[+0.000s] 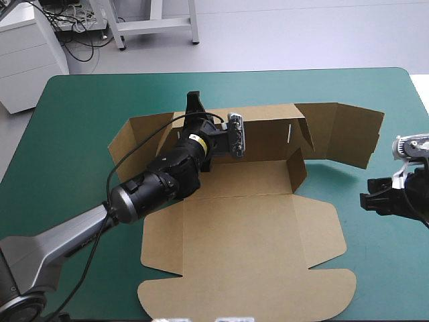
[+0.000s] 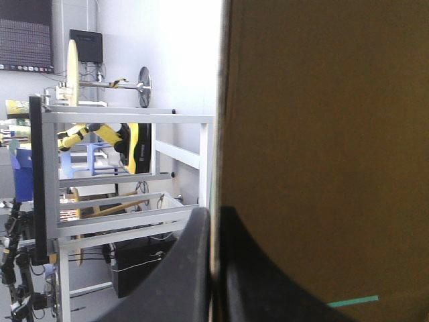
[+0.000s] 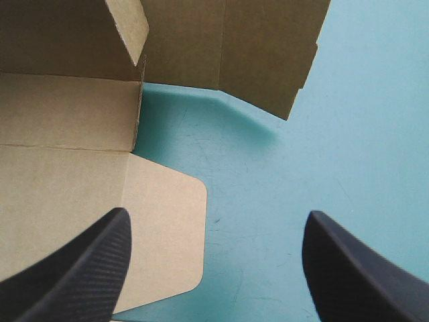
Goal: Fold the box
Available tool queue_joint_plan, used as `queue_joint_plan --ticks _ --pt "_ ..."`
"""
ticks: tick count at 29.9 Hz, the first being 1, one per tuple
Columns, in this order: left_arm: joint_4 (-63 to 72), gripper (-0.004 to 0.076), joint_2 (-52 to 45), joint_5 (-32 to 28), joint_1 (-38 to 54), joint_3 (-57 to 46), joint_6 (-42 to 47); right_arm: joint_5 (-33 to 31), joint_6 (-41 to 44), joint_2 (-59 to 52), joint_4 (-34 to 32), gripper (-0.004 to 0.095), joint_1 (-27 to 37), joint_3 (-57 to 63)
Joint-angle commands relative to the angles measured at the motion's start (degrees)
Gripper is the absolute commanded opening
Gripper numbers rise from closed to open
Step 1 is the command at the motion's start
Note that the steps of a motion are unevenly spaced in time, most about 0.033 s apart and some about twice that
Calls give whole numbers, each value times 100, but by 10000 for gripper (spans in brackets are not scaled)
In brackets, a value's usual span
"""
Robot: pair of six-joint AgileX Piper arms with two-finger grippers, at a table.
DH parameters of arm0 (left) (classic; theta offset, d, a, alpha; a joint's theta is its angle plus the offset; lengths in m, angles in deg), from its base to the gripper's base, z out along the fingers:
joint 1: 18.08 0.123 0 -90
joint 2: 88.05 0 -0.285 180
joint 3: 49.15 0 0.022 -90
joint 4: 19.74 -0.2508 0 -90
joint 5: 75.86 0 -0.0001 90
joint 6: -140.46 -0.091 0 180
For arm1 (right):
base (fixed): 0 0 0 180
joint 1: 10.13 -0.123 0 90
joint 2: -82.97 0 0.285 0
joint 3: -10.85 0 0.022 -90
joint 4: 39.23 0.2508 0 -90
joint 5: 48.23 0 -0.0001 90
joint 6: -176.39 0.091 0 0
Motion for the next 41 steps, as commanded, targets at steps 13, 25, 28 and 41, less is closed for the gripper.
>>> queue_joint_plan --ticks 13,25,28,41 --pt "-3778 -32 -368 359 -499 -1277 3026 261 7 768 420 653 43 -122" --pt "-4207 -32 -323 807 -534 -1333 3320 451 -114 2142 549 653 43 -1232" --pt "-4207 -32 -307 854 -534 -1333 3320 162 -183 2723 488 653 43 -2016" --pt "-4207 -32 -296 762 -534 -1333 3331 8 -289 4411 473 624 160 -4063"
